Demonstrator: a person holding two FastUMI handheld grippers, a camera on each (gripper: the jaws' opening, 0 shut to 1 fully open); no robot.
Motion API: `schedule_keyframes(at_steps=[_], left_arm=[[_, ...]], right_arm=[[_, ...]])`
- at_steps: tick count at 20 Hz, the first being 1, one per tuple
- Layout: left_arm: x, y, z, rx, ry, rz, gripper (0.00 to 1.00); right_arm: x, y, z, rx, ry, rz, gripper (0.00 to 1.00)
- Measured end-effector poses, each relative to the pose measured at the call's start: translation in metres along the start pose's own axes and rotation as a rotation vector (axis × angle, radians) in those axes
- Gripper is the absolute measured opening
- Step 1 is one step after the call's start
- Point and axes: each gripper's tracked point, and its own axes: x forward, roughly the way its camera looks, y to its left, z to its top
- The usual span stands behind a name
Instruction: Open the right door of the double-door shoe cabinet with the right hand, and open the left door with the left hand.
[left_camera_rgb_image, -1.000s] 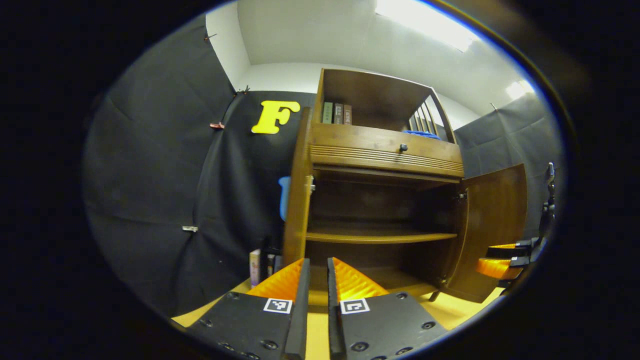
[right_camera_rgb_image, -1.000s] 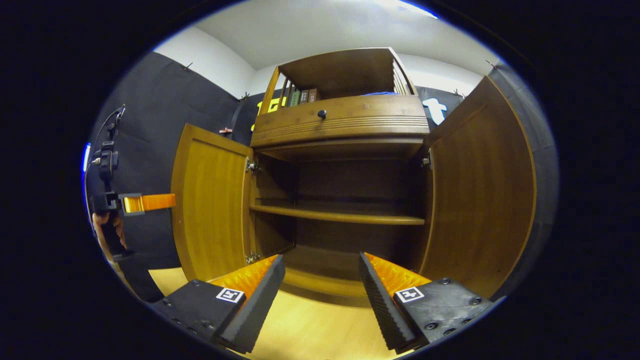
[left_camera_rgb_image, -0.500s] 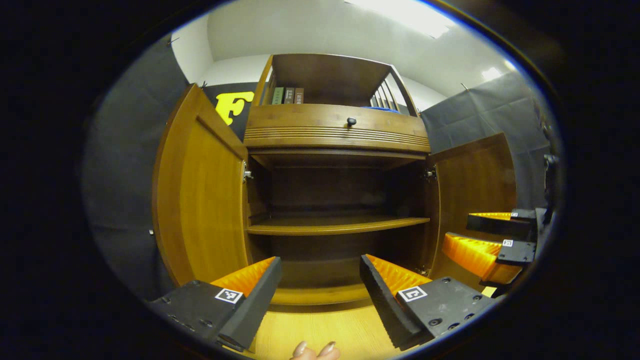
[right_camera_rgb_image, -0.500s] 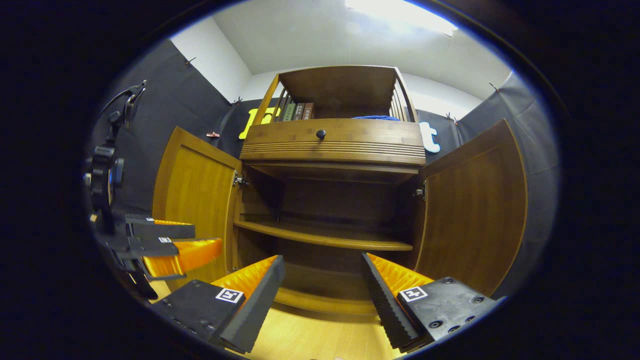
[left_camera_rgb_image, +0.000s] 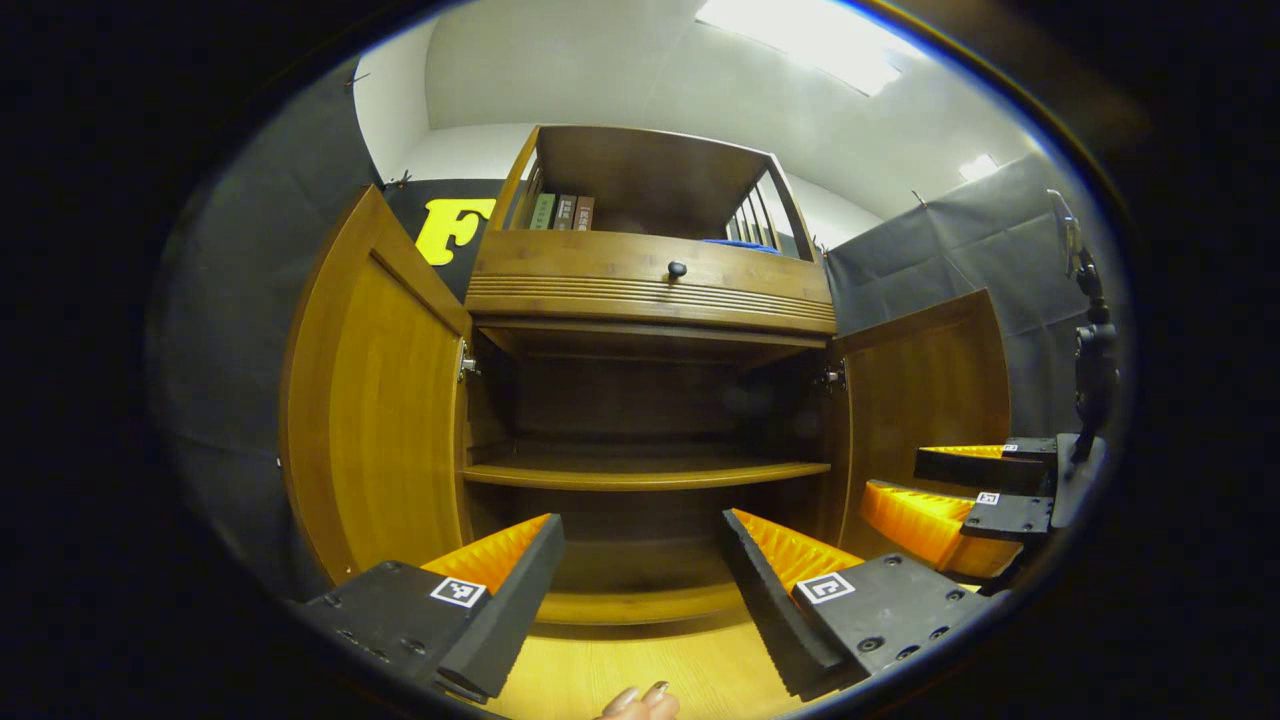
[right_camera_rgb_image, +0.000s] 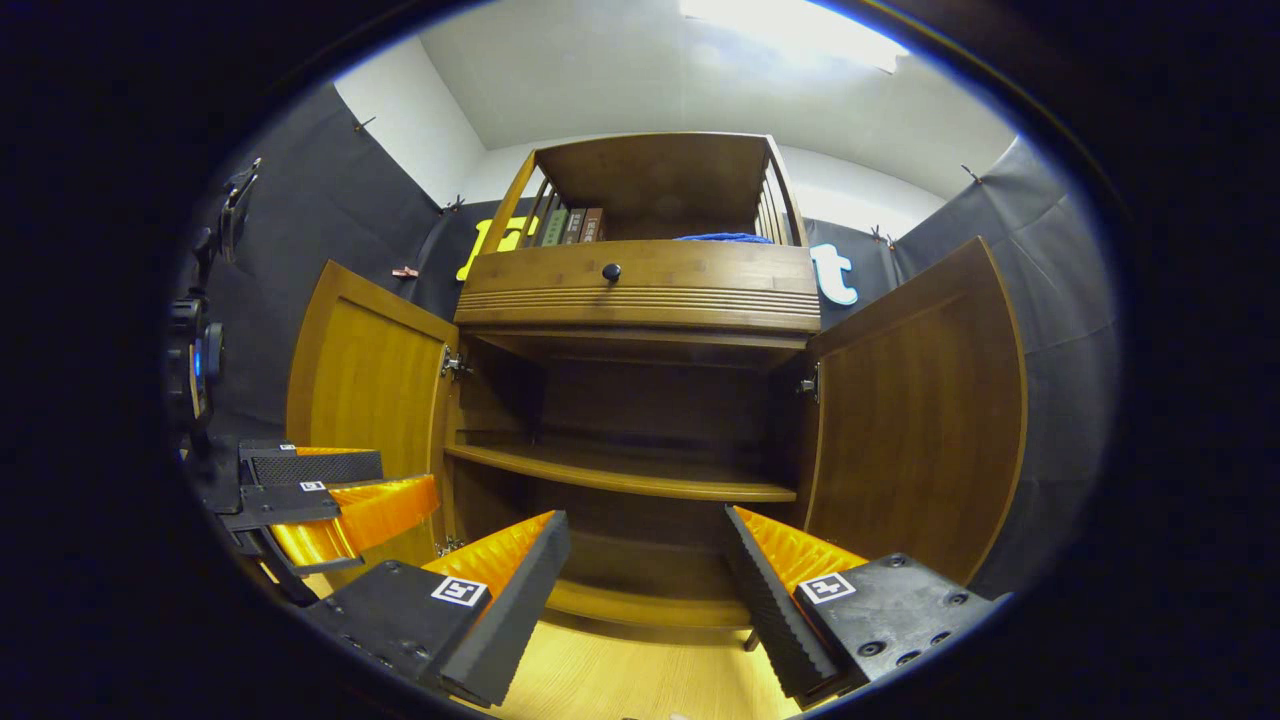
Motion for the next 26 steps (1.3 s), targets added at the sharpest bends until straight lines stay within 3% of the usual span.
schedule_keyframes(at_steps=[26], left_arm=[[-0.021, -0.026, 0.010, 0.018, -0.012, -0.034, 0.97]], right_arm=[[-0.038, -0.023, 0.006, -0.007, -0.006, -0.030, 0.97]])
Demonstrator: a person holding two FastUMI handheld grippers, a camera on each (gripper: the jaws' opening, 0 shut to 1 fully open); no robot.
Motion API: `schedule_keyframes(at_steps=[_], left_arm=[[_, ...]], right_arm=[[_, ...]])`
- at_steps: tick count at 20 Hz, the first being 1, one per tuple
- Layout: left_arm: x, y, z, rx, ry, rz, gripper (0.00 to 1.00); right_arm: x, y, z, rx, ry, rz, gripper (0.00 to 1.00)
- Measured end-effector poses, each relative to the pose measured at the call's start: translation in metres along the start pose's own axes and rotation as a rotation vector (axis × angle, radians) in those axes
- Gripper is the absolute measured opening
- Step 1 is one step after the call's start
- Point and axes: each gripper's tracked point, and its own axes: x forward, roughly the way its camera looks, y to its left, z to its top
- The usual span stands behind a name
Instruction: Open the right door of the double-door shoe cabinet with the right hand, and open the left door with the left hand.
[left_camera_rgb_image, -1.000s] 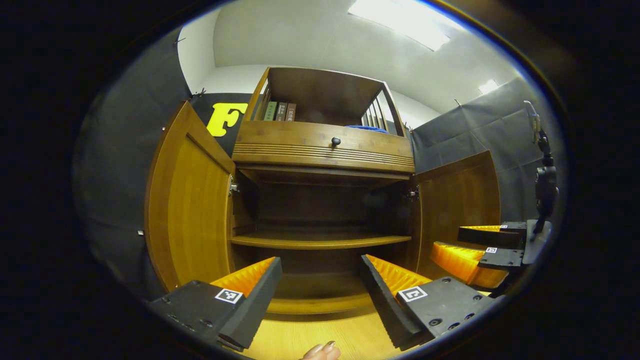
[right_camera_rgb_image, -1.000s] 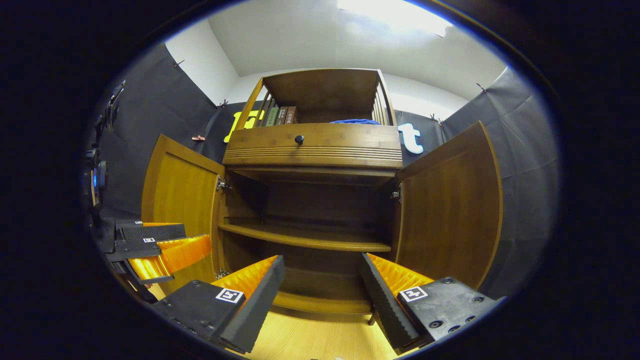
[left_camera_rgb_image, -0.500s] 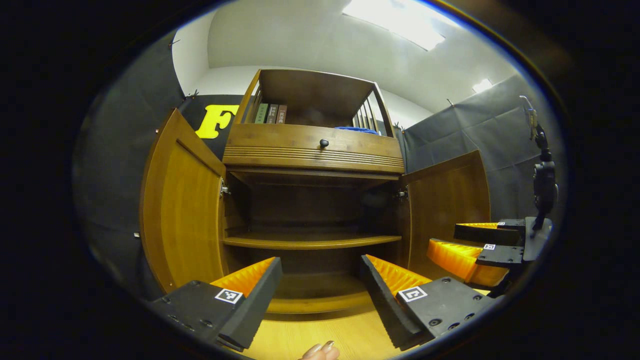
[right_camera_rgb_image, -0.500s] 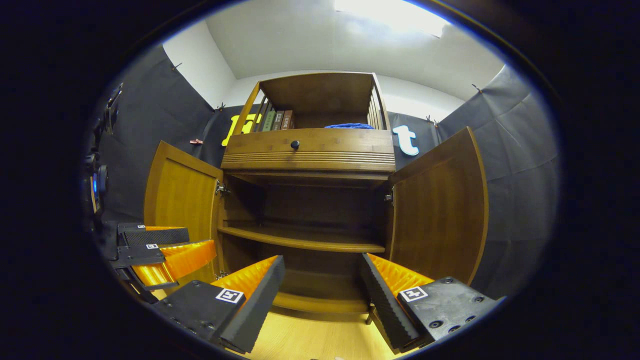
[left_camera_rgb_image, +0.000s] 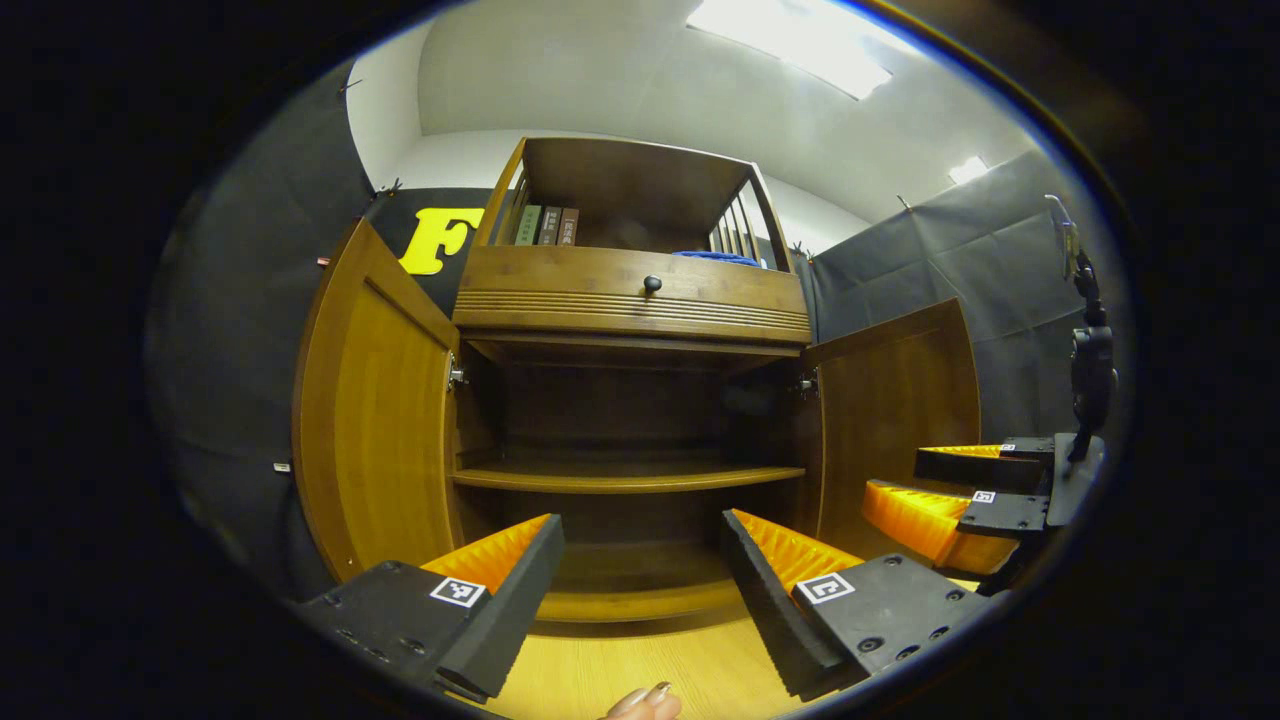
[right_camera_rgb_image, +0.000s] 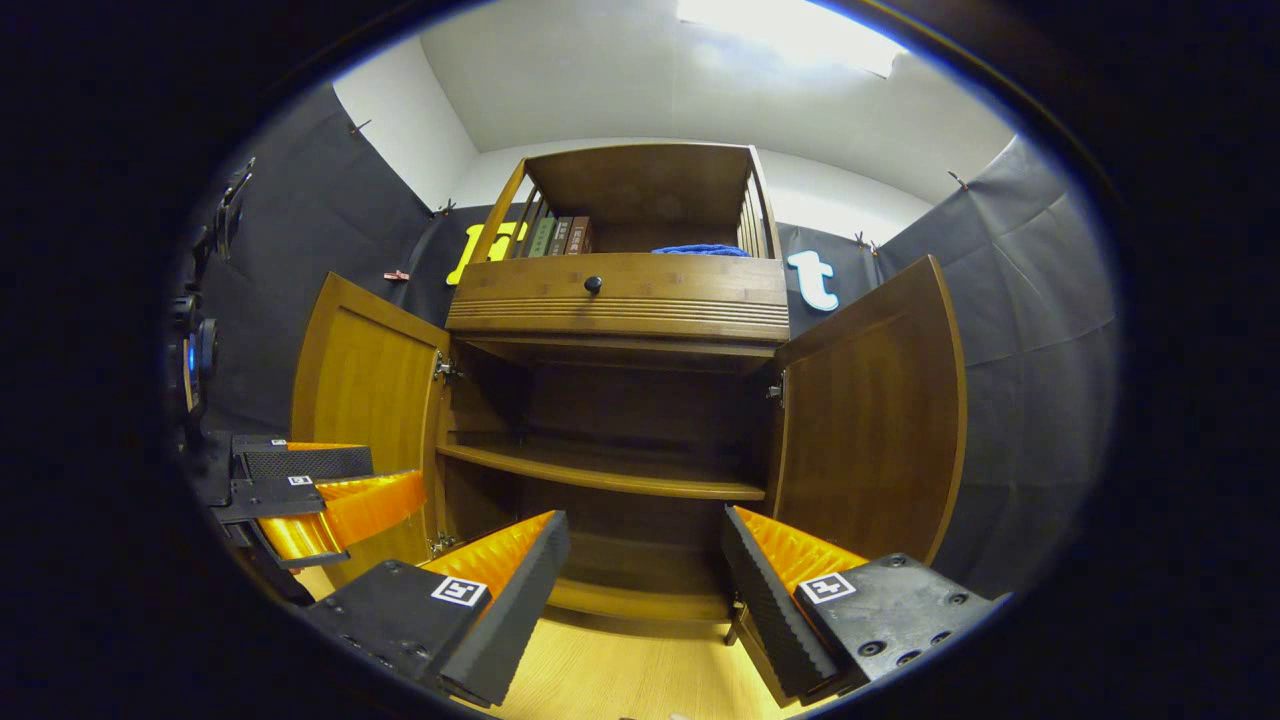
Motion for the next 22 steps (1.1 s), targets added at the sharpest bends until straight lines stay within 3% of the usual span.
schedule_keyframes(at_steps=[22], left_arm=[[-0.002, 0.005, 0.001, 0.009, -0.008, 0.007, 0.97]], right_arm=[[0.001, -0.003, 0.003, 0.022, -0.009, 0.004, 0.97]])
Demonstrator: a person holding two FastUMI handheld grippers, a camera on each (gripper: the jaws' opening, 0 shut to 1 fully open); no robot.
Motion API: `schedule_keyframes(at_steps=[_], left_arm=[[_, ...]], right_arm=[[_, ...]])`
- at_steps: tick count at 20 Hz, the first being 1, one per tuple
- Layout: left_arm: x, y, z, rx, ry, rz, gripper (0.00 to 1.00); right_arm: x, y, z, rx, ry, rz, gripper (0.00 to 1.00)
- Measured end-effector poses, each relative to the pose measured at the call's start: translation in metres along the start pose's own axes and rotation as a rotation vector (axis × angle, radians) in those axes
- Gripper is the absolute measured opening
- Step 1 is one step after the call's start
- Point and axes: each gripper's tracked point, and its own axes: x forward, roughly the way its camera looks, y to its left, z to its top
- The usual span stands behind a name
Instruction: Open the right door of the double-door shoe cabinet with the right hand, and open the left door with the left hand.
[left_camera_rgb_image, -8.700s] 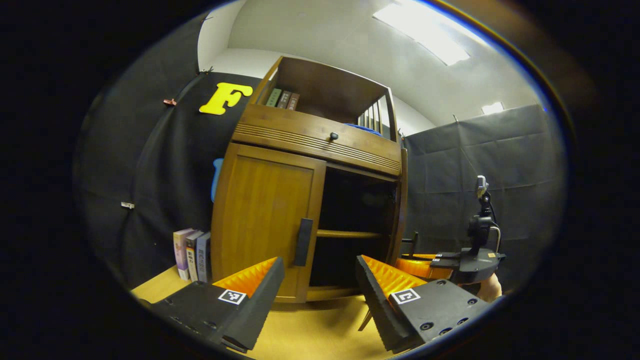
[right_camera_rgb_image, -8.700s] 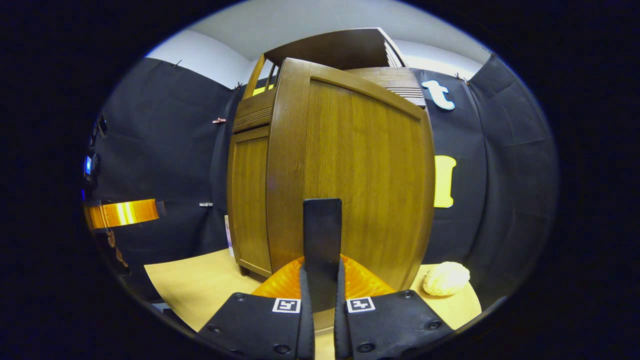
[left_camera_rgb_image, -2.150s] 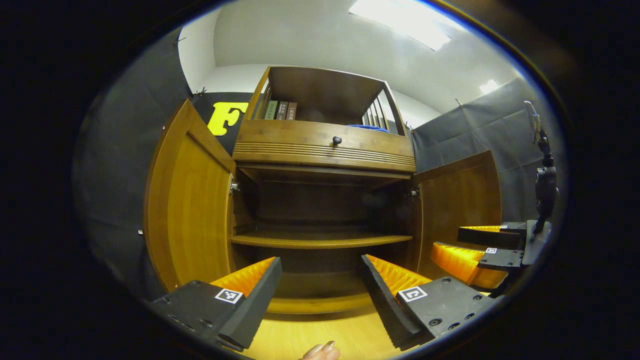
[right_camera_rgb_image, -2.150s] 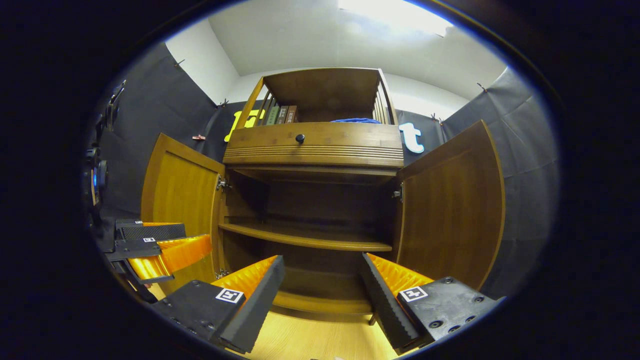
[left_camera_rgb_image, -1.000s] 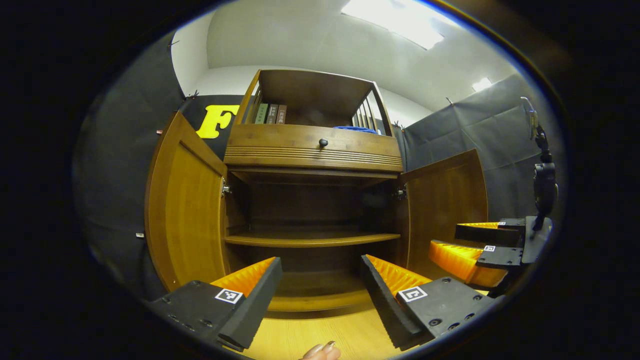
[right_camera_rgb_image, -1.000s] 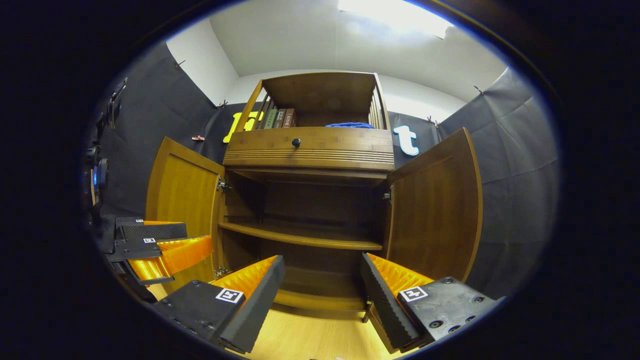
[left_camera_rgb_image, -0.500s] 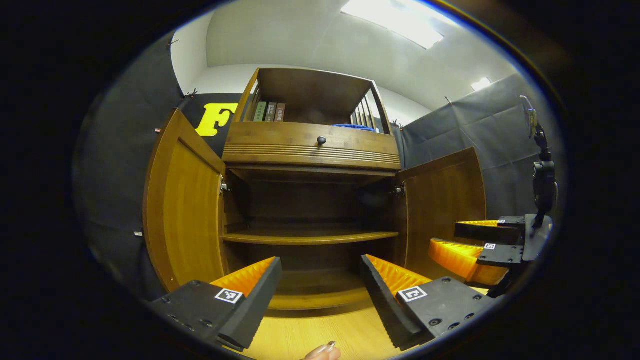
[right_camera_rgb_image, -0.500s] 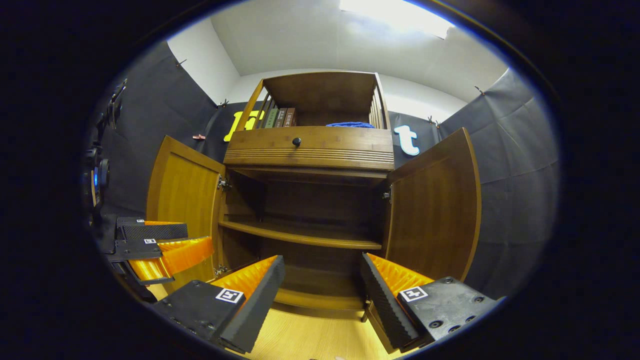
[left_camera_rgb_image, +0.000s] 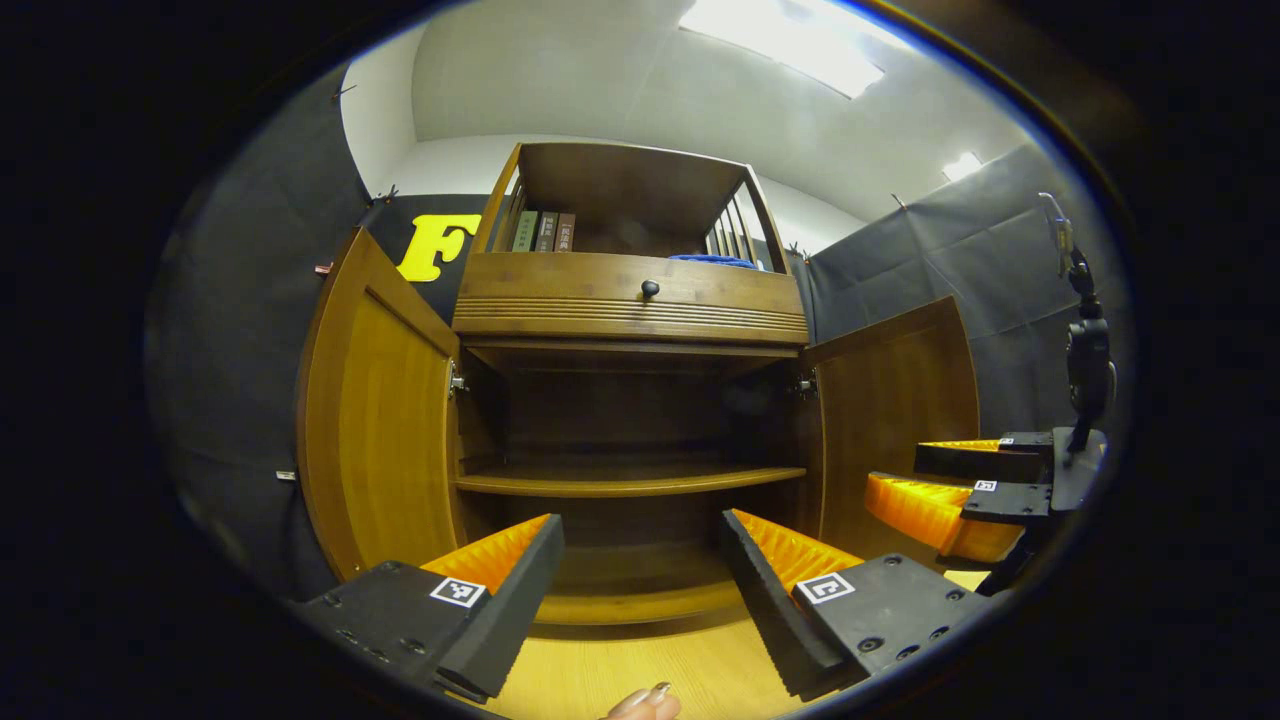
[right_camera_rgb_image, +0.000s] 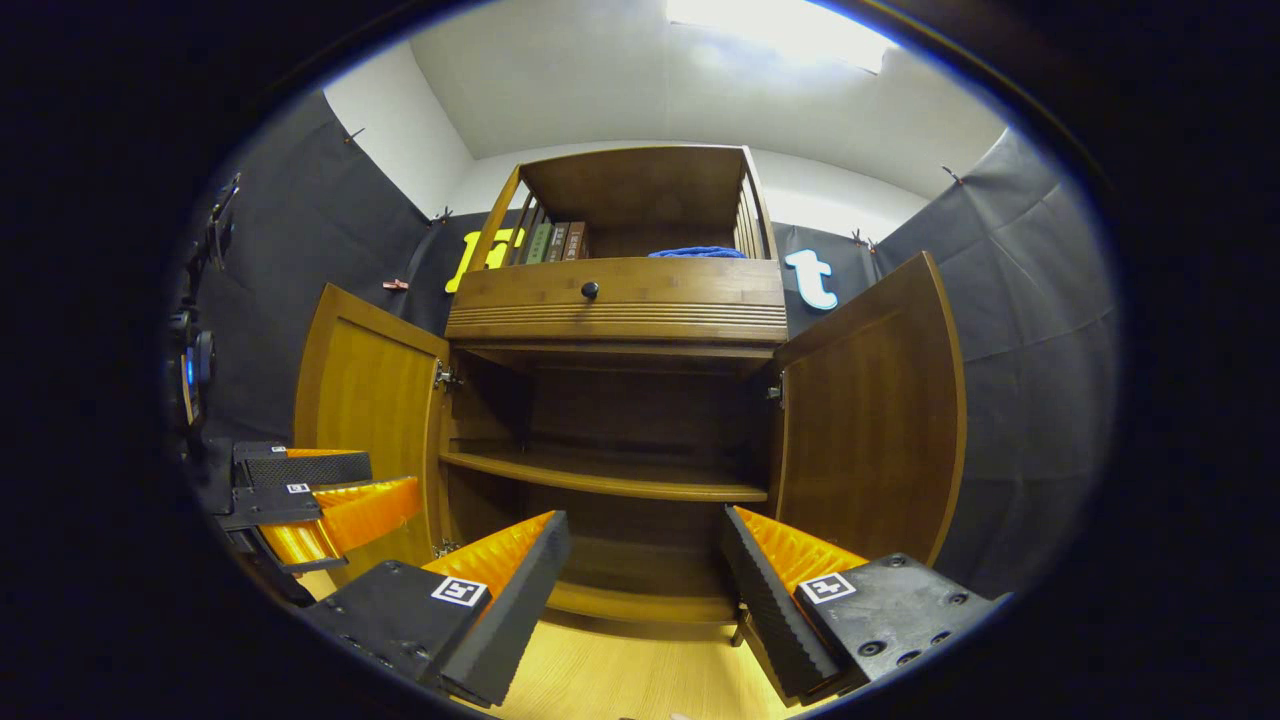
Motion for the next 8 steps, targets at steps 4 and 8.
schedule_keyframes(at_steps=[4, 8], left_arm=[[0.0019, 0.0012, -0.0046, -0.011, 0.013, 0.005, 0.97], [0.0037, 0.0031, -0.0050, -0.009, 0.013, 0.009, 0.97]], right_arm=[[0.0018, 0.0017, -0.0033, -0.005, 0.005, 0.006, 0.97], [0.0037, 0.0026, -0.0052, -0.010, 0.009, 0.013, 0.97]])
